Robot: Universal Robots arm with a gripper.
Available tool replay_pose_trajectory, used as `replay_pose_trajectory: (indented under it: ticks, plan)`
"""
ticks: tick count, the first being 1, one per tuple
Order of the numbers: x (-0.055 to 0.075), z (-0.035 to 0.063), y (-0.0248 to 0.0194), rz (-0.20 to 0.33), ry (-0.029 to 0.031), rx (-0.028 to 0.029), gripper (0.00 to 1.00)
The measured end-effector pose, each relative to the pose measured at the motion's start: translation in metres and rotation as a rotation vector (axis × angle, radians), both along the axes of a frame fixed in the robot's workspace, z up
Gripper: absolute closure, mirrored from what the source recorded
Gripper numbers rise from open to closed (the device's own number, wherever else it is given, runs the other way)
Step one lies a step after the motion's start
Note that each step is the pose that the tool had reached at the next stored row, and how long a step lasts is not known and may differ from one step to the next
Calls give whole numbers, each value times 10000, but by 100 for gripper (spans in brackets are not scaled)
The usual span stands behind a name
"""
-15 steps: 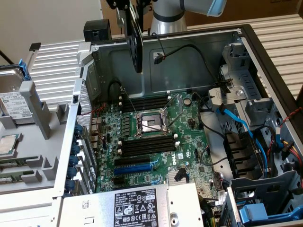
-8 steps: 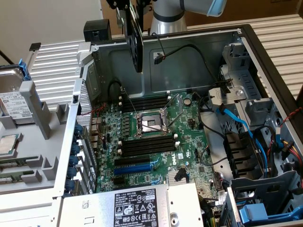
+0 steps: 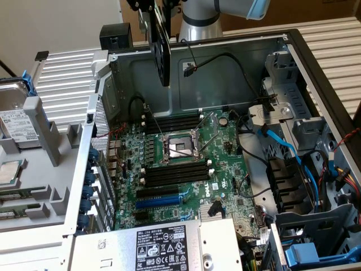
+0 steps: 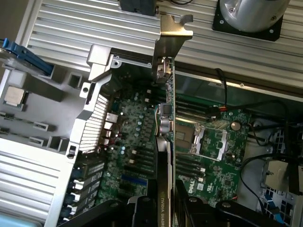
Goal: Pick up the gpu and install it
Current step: 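Insert the gpu into the slot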
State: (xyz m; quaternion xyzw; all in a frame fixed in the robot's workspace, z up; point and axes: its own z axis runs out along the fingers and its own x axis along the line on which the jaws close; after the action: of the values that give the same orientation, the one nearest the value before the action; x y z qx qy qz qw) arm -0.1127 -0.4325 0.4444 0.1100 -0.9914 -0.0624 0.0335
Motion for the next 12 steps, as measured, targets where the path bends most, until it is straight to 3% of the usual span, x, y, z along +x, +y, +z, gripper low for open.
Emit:
replay_pose_trajectory:
  ticks: [4, 5, 8, 12]
  plan:
    - [0, 1, 1, 1, 1, -4, 74]
    - [0, 0, 12, -2, -1, -34, 74]
    - [0, 0, 33, 91, -133, -55, 74]
    - [1, 0, 33, 713, -191, -50, 74]
